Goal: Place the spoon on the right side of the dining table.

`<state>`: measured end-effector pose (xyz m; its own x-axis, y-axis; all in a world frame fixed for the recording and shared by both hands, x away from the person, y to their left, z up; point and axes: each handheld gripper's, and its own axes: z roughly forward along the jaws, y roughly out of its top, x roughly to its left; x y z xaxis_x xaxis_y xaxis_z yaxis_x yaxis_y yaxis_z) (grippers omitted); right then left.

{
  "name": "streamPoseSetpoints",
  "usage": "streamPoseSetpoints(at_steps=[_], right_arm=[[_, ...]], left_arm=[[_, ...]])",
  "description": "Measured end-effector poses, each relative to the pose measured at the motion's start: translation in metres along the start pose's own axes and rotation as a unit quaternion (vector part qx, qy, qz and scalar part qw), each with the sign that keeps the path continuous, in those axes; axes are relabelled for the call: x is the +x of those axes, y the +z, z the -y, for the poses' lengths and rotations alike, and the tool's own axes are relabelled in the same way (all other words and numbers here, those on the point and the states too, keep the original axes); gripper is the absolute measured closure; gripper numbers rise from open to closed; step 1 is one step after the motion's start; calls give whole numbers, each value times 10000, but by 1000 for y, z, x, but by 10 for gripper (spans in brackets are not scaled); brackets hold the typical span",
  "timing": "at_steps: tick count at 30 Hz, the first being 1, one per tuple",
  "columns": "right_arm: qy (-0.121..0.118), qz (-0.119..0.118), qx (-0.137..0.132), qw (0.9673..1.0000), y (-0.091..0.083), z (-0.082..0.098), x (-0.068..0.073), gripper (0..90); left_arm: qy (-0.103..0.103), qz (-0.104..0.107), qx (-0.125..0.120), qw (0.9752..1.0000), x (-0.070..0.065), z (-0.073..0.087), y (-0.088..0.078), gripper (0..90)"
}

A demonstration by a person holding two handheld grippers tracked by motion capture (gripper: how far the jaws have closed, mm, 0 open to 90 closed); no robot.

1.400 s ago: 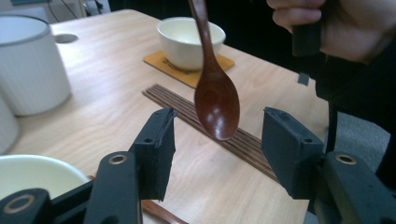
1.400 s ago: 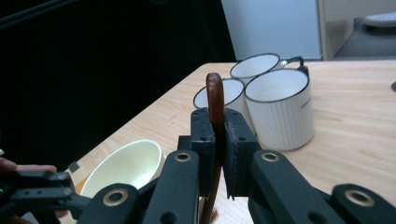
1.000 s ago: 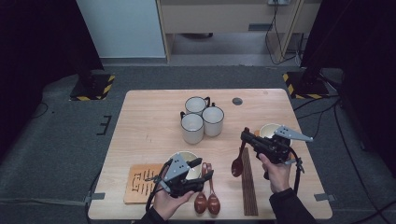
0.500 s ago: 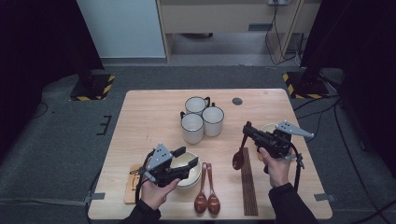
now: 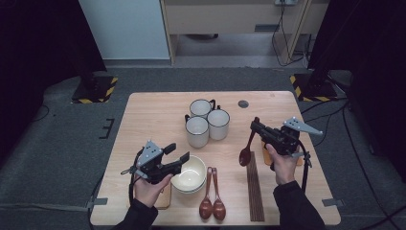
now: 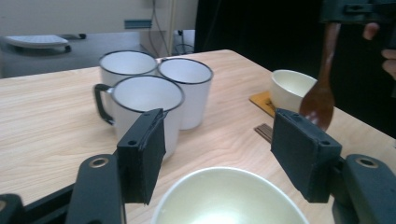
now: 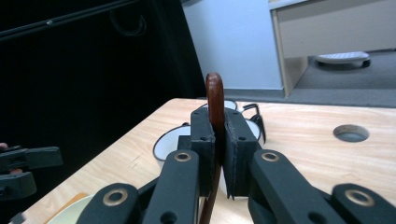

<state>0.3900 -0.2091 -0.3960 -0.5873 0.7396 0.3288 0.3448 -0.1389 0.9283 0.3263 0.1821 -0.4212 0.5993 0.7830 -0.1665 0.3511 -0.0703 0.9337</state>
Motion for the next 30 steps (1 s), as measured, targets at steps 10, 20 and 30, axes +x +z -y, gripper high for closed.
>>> streamPoseSetpoints(at_steps=[10,20,30], right_arm=[[-10,184,-86,9998,1,-9,-10,842],[2,257,-206,9995,-1,-19,-14,842],[7,404,-297,9987,-3,-27,-20,842]], left_arm=[[-152,-414,10,9990,26,4,-4,322],[-243,-744,82,9969,45,10,-6,293],[-318,-1190,337,9918,69,24,-5,281]])
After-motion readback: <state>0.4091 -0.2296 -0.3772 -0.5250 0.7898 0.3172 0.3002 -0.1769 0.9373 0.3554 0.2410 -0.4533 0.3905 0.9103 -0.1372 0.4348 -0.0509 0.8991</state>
